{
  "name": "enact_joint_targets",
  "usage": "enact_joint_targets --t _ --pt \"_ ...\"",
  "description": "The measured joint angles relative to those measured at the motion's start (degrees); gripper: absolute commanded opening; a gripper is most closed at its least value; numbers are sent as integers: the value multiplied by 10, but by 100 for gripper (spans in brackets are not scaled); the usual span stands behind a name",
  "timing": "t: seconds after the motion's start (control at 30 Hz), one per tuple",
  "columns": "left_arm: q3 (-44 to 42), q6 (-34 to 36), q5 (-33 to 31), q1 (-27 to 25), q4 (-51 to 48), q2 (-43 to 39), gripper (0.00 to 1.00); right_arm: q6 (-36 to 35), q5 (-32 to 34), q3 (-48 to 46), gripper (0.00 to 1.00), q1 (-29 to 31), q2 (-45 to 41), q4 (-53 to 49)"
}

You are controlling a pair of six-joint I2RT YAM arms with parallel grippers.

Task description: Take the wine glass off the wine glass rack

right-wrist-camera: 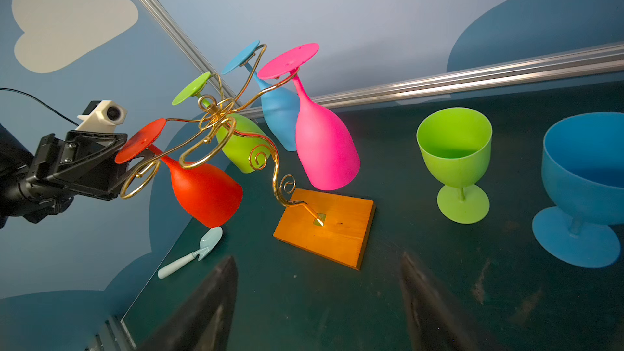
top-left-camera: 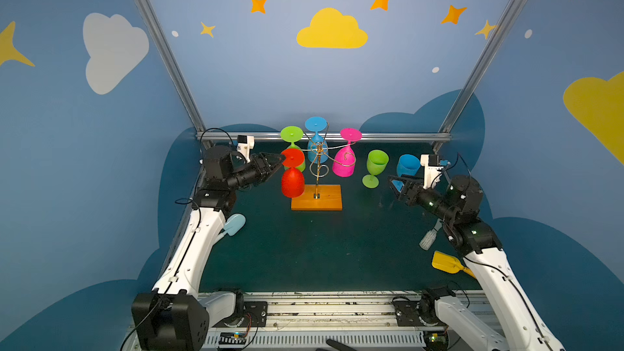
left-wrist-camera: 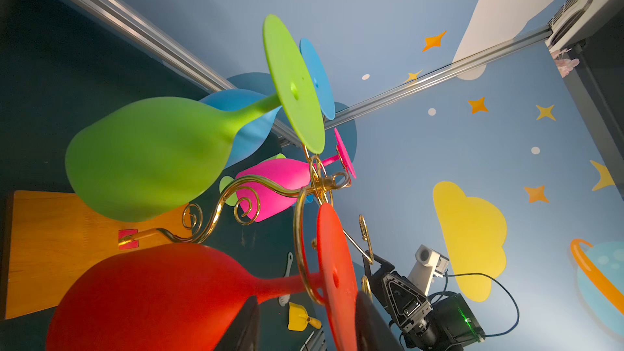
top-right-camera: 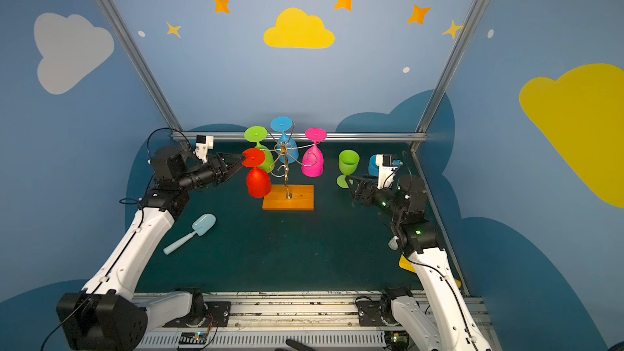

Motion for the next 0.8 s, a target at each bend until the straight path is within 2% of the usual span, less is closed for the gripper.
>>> enact_joint_targets --t 0.1,0.8 --pt "0 0 0 -4 2 5 32 0 0 0 75 0 -1 -1" --pt "0 13 -16 10 -10 -11 16 -3 11 -4 75 0 -9 -2"
